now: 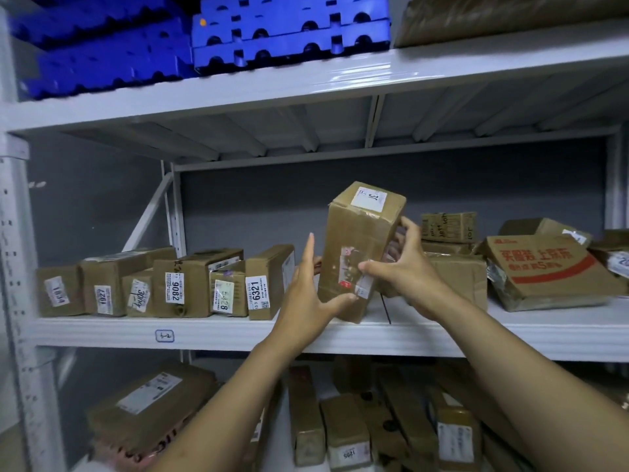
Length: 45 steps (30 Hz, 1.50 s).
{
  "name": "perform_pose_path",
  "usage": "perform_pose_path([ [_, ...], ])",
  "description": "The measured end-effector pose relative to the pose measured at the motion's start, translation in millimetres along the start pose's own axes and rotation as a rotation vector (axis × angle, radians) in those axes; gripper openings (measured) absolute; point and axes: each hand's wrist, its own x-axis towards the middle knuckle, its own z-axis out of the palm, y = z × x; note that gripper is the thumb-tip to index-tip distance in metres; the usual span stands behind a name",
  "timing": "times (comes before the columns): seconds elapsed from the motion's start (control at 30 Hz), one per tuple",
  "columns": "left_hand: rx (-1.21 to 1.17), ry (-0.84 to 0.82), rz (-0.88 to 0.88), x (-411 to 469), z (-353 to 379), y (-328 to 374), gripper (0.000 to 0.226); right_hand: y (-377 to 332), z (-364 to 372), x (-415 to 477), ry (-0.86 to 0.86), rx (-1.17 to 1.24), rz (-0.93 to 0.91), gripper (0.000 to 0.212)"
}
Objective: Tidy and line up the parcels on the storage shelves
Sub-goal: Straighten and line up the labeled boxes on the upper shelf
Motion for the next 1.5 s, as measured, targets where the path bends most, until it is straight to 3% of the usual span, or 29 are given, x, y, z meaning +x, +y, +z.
perform_pose_path([
  [0.2,-0.063,0.047,0.112,-2.7,-15.4,10.1,0.115,-18.0,5.3,-17.6,-0.083,-0.108,-0.054,0.110],
  [0.37,-0.009,0.121,0.145,-1.2,-22.6,10.4,0.086,-29.4,3.7,-32.7,-0.257,-0.080,-0.074,0.108],
  [0.43,-0.014,0.122,0.130,-0.1,-24.8,8.1,0.073,-37.0,4.3,-34.2,-0.242,-0.079,-0.071,0.101],
  [0.57,-0.002,0.180,0.111,4.8,-26.2,5.6,0.069,-39.0,10.6,-34.4,-0.087,-0.227,-0.200,0.084],
  [0.73,-0.063,0.142,0.175,12.3,-29.9,-0.9,0.086,-22.1,14.2,-28.0,-0.102,-0.306,-0.254,0.095],
  [0.83,0.108,0.064,0.225,10.3,-31.9,-14.0,0.083,-9.0,10.6,-22.8,-0.182,-0.364,-0.190,0.095],
  [0.93,0.259,0.013,0.205,3.8,-31.8,-26.1,0.077,-3.2,11.3,-19.9,-0.238,-0.397,-0.118,0.077],
  [1.07,0.466,-0.056,0.266,-1.1,-37.9,-38.5,0.061,9.5,25.2,-7.7,-0.209,-0.644,-0.113,0.071],
  [1.2,0.540,0.142,0.301,4.4,-56.1,-57.1,0.049,22.4,29.7,-1.0,-0.259,-0.723,-0.121,0.070],
  [1.33,0.713,0.329,0.185,17.1,-74.7,-74.3,0.057,24.8,33.4,8.3,-0.207,-0.729,-0.131,0.066],
  [1.5,0.783,0.105,-0.025,22.3,-91.4,-86.6,0.075,33.5,51.6,14.7,-0.225,-0.641,-0.156,0.060],
])
